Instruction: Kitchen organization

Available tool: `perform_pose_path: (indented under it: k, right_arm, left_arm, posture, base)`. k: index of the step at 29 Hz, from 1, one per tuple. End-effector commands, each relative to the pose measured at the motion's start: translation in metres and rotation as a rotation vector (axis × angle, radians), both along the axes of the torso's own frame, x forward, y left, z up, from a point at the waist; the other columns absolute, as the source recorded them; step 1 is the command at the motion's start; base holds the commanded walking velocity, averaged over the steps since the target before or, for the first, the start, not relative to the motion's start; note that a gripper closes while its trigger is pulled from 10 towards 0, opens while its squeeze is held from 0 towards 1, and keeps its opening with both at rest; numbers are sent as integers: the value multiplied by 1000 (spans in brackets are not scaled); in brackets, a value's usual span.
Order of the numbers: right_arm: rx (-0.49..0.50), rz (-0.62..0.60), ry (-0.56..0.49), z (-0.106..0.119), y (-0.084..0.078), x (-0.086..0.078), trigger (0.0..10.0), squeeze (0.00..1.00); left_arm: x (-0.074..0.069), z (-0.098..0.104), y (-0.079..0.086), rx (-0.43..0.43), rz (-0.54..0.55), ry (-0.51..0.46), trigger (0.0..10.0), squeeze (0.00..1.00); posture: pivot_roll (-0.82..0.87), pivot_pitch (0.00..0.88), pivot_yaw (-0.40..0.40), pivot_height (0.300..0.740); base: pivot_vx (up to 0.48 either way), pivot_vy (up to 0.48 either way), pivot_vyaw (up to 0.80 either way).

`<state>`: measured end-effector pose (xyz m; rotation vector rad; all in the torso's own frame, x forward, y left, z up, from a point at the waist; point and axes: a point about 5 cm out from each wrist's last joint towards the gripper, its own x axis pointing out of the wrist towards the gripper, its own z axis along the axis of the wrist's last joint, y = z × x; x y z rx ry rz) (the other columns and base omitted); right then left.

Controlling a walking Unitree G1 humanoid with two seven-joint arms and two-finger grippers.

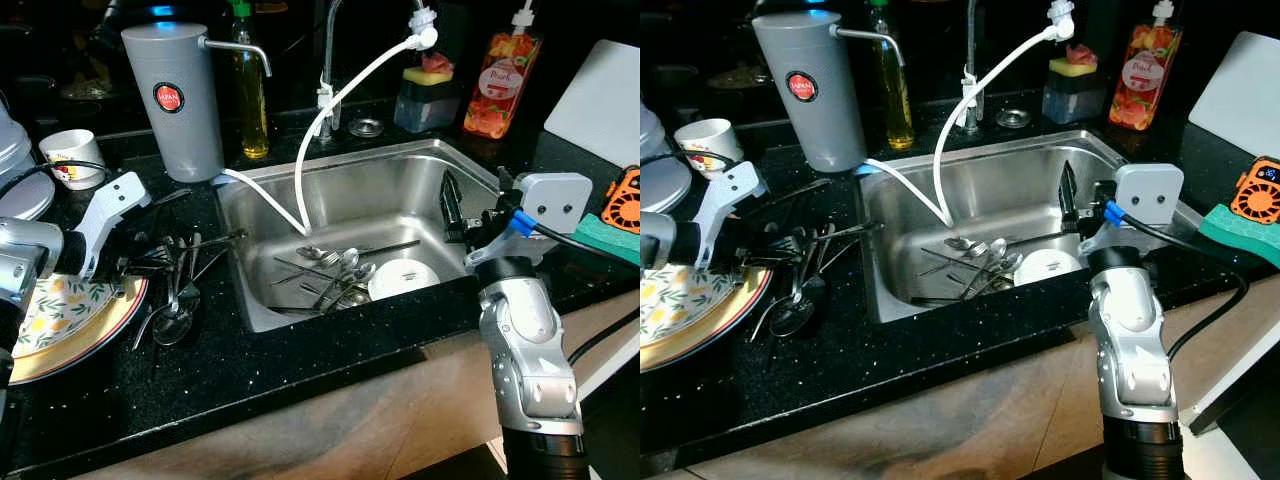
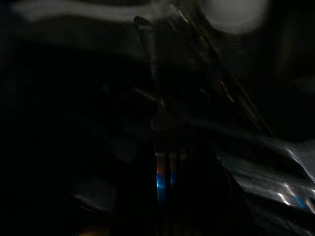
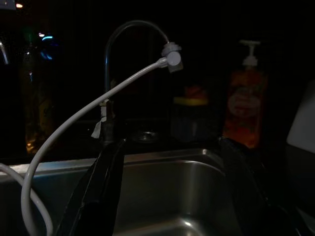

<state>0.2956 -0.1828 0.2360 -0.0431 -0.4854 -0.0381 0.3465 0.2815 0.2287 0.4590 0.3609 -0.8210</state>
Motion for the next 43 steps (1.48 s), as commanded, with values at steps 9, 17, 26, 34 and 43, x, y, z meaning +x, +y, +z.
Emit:
perform_pose_path:
  k: [9, 17, 26, 34, 43]
  right_arm:
    - [-2, 1, -14, 4, 0, -1, 10000, 0]
    - [-2, 5, -15, 5, 2, 2, 10000, 0]
    - [-4, 7, -18, 5, 2, 2, 10000, 0]
    - [-4, 12, -14, 4, 3, 0, 10000, 0]
    - [7, 48, 2, -1, 11, 3, 10000, 0]
  left_arm:
    - [13, 63, -23, -265, -1, -295, 10000, 0]
    - [25, 32, -127, -325, -196, -258, 10000, 0]
    - [25, 0, -190, -353, -242, -199, 10000, 1000]
    - [8, 53, -128, -313, -208, -318, 10000, 0]
    - [-47, 51, -38, -49, -234, -206, 10000, 0]
  posture:
    - [41, 0, 20, 740]
    - [30, 0, 15, 740]
    - [15, 0, 16, 740]
    - [47, 0, 19, 740]
    - [94, 0, 11, 740]
  base:
    - [0, 0, 0]
    - [0, 0, 0]
    - [0, 0, 0]
    - [0, 0, 0]
    - [0, 0, 0]
